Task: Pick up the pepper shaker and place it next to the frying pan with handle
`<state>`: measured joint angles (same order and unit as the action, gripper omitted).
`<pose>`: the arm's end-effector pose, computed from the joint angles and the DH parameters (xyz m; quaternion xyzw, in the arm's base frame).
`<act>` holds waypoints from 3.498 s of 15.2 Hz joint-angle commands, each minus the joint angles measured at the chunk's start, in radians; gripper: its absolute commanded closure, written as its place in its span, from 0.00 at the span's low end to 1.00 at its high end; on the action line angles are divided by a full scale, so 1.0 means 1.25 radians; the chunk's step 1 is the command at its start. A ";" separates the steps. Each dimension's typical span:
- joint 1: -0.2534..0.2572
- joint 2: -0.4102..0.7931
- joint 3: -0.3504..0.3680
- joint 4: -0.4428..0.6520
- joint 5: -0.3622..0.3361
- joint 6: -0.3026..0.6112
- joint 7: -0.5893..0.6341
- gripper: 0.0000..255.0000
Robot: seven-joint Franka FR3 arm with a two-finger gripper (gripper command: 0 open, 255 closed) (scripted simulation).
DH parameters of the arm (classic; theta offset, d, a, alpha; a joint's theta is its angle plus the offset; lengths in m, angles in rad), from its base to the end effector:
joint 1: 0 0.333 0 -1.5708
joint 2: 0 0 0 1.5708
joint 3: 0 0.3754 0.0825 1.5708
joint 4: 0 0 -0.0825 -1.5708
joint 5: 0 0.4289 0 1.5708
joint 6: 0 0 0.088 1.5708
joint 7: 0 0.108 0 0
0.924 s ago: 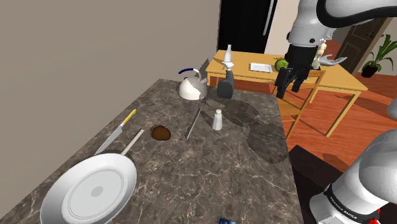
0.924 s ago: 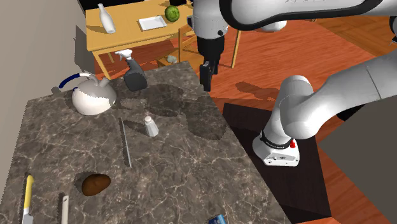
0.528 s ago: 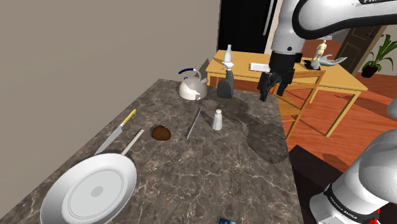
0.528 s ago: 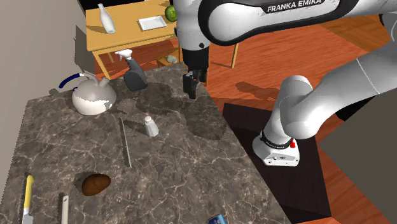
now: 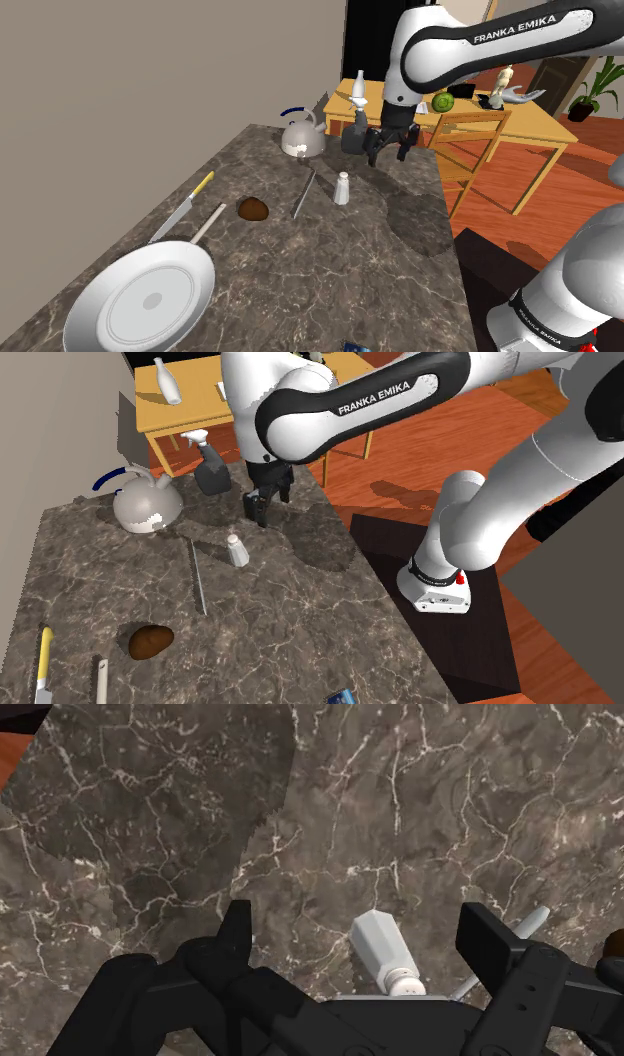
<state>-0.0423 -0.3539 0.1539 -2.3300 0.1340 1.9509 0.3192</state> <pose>0.4559 0.0652 0.5083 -0.9902 0.1341 0.0209 0.0316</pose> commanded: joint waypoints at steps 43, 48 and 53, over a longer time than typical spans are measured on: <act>-0.005 0.334 0.041 0.200 -0.050 0.170 0.195 1.00; -0.006 0.313 0.040 0.231 -0.047 0.118 0.196 1.00; -0.007 0.296 0.039 0.266 -0.046 0.066 0.197 1.00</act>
<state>-0.0512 0.0228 0.2032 -2.0053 0.0761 2.0483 0.5647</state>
